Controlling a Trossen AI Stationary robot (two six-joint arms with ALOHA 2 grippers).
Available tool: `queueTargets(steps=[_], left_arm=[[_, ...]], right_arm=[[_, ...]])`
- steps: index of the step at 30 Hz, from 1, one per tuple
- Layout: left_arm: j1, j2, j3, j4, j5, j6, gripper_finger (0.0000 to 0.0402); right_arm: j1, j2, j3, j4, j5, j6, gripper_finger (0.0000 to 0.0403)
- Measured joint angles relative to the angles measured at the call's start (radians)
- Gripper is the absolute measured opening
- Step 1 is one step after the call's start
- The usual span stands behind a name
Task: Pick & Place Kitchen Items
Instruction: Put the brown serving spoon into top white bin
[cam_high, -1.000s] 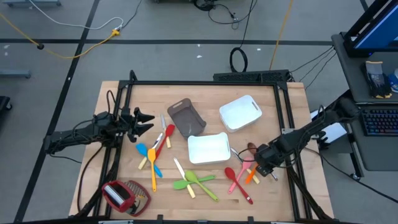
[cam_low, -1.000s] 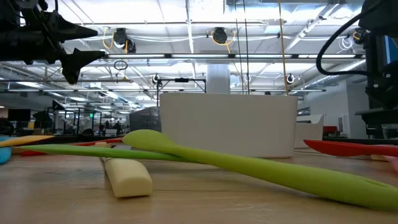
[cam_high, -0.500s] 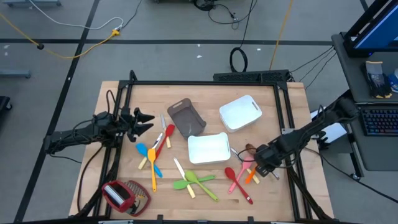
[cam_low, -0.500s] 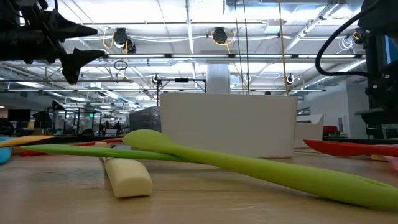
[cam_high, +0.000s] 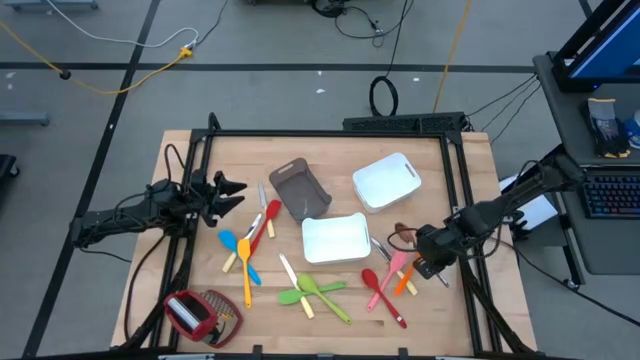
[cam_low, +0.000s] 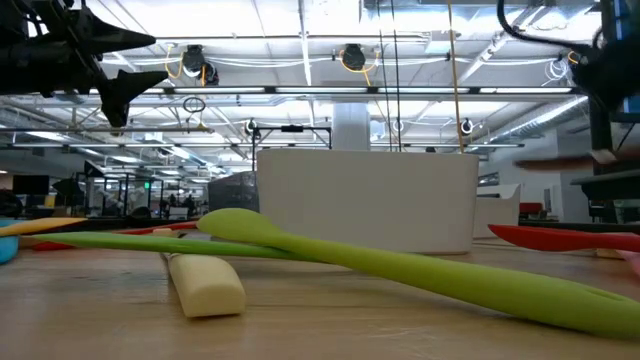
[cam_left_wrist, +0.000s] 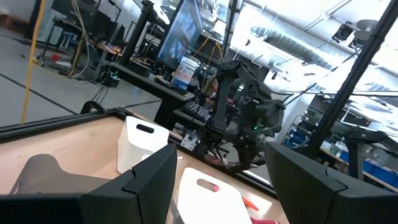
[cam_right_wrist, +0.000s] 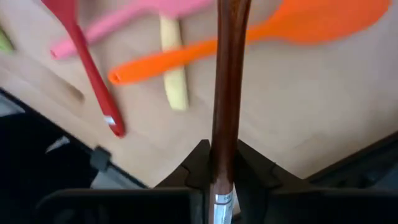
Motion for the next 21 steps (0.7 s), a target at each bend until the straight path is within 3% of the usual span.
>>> queueTargets(steps=[10,15,21], left_arm=[[0.000,0.000,0.000,-0.001,-0.061,0.002,0.0250],[0.000,0.000,0.000,-0.001,-0.114,-0.012,0.0250],[0.000,0.000,0.000,-0.004,-0.182,-0.058,0.0250]], right_arm=[[-0.091,0.031,0.181,-0.277,0.439,-0.193,0.0035],[-0.200,0.051,0.238,-0.427,0.666,-0.539,0.0035],[-0.408,0.076,0.282,-0.520,0.815,-0.999,0.0035]])
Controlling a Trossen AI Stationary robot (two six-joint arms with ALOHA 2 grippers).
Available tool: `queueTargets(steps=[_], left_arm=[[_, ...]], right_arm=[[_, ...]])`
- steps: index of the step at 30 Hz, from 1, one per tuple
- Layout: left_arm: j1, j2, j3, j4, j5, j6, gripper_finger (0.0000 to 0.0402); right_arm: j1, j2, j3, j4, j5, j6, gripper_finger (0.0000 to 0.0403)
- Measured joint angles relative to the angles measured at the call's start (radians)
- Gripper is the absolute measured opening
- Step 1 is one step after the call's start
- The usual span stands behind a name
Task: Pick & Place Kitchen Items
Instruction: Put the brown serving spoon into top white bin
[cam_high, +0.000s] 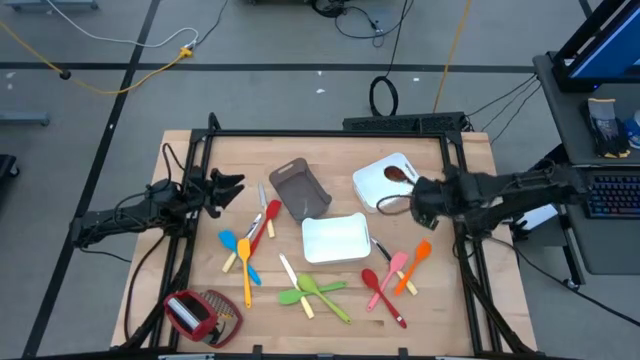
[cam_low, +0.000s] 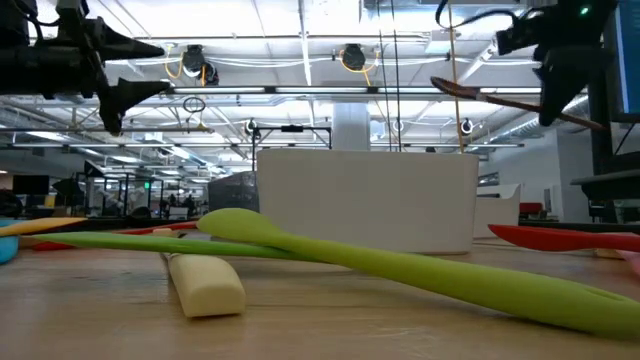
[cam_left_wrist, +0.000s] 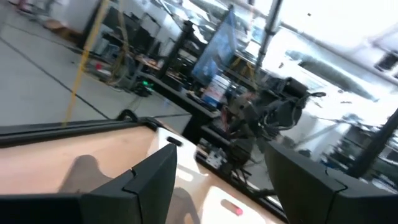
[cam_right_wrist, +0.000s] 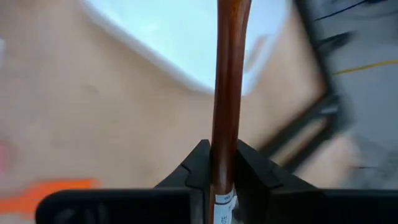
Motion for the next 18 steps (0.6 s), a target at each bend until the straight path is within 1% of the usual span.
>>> queueTargets(steps=[4,8,11,14,18], left_arm=[[0.000,0.000,0.000,-0.001,-0.062,-0.020,0.0250],[0.000,0.000,0.000,-0.002,-0.100,-0.006,0.0250],[0.000,0.000,0.000,-0.001,-0.118,0.030,0.0250],[0.000,0.000,0.000,-0.005,-0.120,0.047,0.0250],[0.000,0.000,0.000,-0.007,-0.120,0.041,0.0250]], right_arm=[[-0.138,0.025,0.013,0.020,0.152,-0.345,0.0035],[-0.261,0.070,0.014,0.139,0.263,-0.692,0.0036],[-0.328,0.109,0.014,0.267,0.304,-0.937,0.0042],[-0.372,0.153,0.014,0.391,0.338,-1.185,0.0041],[-0.417,0.217,0.014,0.506,0.377,-1.433,0.0037]])
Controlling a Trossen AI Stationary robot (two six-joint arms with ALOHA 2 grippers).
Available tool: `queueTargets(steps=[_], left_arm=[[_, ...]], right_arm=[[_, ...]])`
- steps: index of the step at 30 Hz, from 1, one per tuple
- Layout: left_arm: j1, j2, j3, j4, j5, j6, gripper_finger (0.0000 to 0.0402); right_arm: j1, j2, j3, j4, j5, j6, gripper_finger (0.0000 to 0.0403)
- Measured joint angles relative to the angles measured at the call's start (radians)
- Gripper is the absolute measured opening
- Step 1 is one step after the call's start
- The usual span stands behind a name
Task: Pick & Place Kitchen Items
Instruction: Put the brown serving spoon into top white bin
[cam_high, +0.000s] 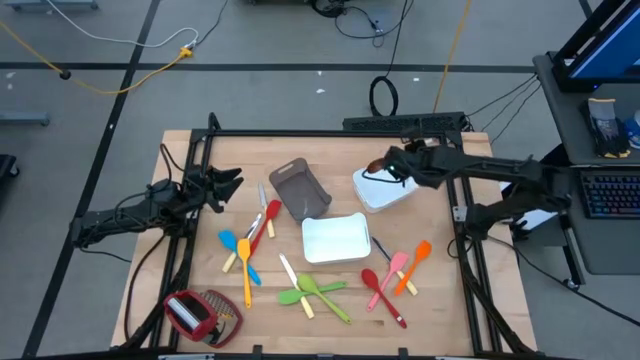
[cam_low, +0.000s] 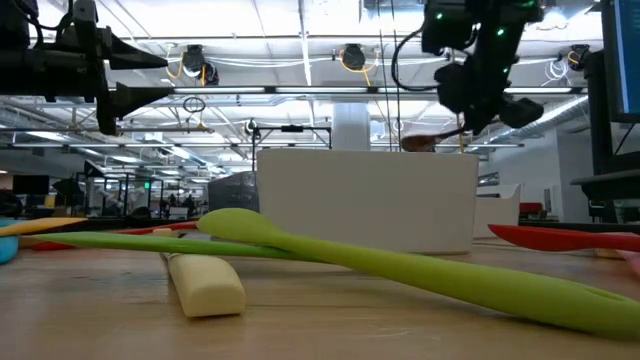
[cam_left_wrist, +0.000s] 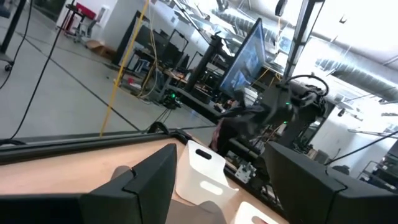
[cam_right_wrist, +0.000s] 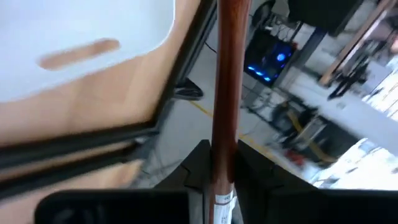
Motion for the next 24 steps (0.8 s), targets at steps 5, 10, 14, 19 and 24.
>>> queueTargets(steps=[5,10,14,19,24], left_arm=[[0.000,0.000,0.000,0.000,0.000,0.002,0.0250],[0.000,0.000,0.000,0.000,0.000,0.063,0.0250],[0.000,0.000,0.000,0.000,0.000,0.085,0.0250],[0.000,0.000,0.000,-0.002,0.000,0.085,0.0250],[0.000,0.000,0.000,-0.002,0.000,0.085,0.0250]], right_arm=[[-0.048,0.081,0.000,0.035,-0.007,-0.152,0.0044],[-0.086,0.137,0.000,0.046,-0.026,-0.217,0.0043],[-0.086,0.168,0.000,0.050,-0.030,-0.244,0.0043],[-0.085,0.210,0.000,0.049,-0.030,-0.297,0.0053],[-0.082,0.218,0.000,0.070,-0.030,-0.318,0.0052]])
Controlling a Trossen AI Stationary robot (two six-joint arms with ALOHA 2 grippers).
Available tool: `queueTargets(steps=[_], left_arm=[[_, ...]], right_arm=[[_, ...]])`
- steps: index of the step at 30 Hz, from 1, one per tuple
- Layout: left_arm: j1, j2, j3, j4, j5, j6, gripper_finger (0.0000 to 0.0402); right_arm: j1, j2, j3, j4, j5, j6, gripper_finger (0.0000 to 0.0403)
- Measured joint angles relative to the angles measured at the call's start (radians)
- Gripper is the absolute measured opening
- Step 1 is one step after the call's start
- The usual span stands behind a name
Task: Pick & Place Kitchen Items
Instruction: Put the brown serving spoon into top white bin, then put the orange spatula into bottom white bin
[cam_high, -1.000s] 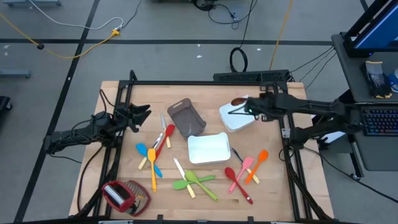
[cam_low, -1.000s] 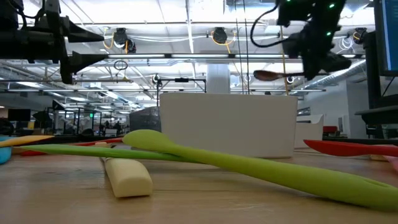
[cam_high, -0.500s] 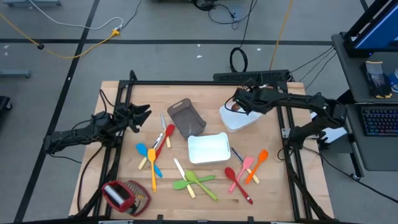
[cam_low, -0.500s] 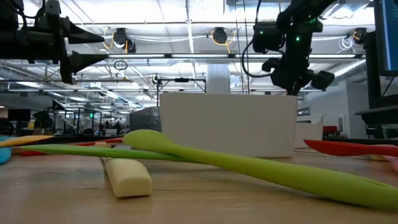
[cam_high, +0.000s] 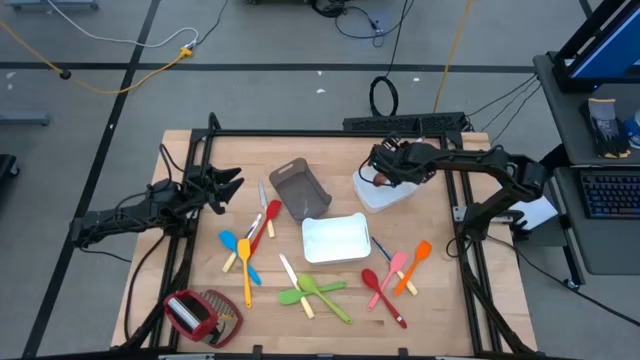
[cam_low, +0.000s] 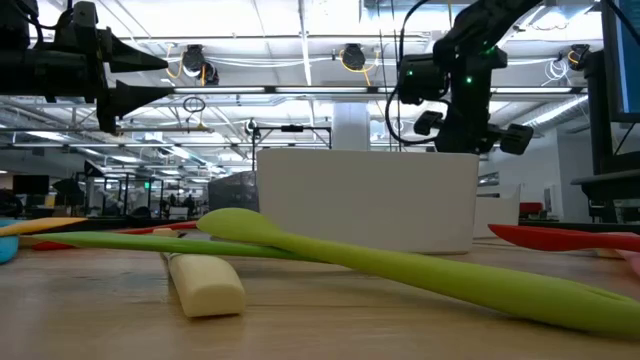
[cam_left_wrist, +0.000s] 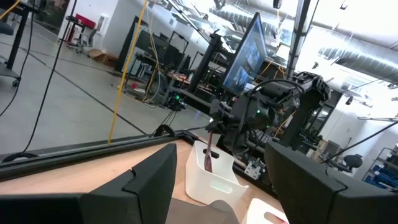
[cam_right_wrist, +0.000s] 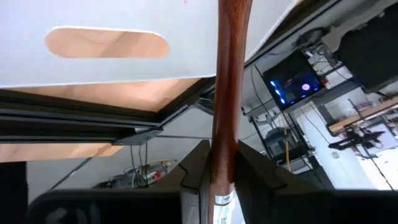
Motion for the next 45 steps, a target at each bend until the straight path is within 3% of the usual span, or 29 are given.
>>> queueTargets(steps=[4,9,20,23,29,37,40,45], left_arm=[[0.000,0.000,0.000,-0.001,0.000,0.000,0.0250],[0.000,0.000,0.000,-0.004,0.000,0.023,0.0250],[0.000,0.000,0.000,-0.006,0.000,0.025,0.0250],[0.000,0.000,0.000,-0.007,0.000,0.025,0.0250],[0.000,0.000,0.000,-0.019,0.000,0.024,0.0250],[0.000,0.000,0.000,-0.019,0.000,0.024,0.0250],[0.000,0.000,0.000,-0.019,0.000,0.047,0.0250],[0.000,0.000,0.000,-0.017,0.000,0.042,0.0250]], right_arm=[[0.023,0.000,0.000,0.026,-0.004,-0.006,0.0054],[0.056,0.000,0.000,0.044,-0.091,0.011,0.0061],[0.099,0.000,0.000,0.112,-0.127,0.030,0.0066],[0.108,0.000,0.000,0.124,-0.087,0.056,0.0066],[0.140,-0.023,-0.001,0.112,0.108,0.061,0.0066],[0.237,-0.162,-0.001,-0.103,0.104,0.217,0.0053],[0.278,-0.221,-0.001,-0.217,0.012,0.379,0.0041],[0.316,-0.304,-0.001,-0.367,-0.291,0.834,0.0021]])
